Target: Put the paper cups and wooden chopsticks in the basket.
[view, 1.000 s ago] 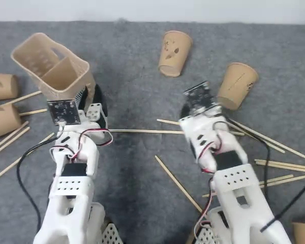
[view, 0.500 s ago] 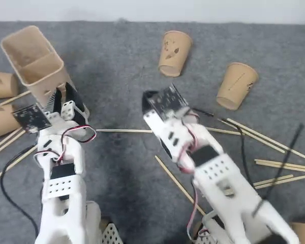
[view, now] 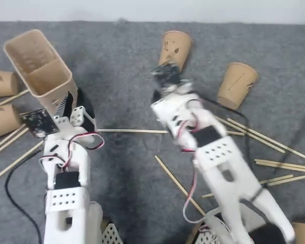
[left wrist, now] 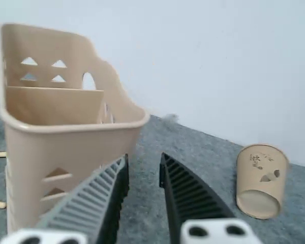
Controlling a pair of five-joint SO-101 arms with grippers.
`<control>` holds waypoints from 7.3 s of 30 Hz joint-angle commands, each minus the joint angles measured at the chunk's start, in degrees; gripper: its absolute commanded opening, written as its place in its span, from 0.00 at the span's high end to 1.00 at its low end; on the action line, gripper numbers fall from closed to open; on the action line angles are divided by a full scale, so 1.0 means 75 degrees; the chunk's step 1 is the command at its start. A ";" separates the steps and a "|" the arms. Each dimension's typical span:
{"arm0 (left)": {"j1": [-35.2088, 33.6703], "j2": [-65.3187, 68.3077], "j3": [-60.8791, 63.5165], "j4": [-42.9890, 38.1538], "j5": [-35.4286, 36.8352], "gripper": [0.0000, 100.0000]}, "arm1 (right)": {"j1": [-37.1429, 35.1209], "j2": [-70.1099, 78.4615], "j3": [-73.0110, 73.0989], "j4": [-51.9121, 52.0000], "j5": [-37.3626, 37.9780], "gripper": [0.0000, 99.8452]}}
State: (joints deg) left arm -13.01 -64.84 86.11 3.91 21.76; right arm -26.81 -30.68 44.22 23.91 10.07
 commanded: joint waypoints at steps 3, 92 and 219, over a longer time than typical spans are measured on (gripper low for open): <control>0.0293 -0.0422 0.0076 0.0012 0.0070 0.90 | 0.1248 -0.0592 -0.0399 -0.0510 -0.0105 0.91; 0.1348 -0.0422 0.1119 -0.1266 -0.1196 0.90 | -0.0533 0.2573 0.0903 -0.4870 0.2626 0.77; 0.2450 1.8989 -2.4281 0.8322 -0.0434 0.99 | 0.1506 -0.8352 0.7021 0.2807 -0.0363 0.78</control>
State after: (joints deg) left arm 5.27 82.07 -93.14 56.04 17.19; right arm -15.82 -92.57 95.82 44.40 7.96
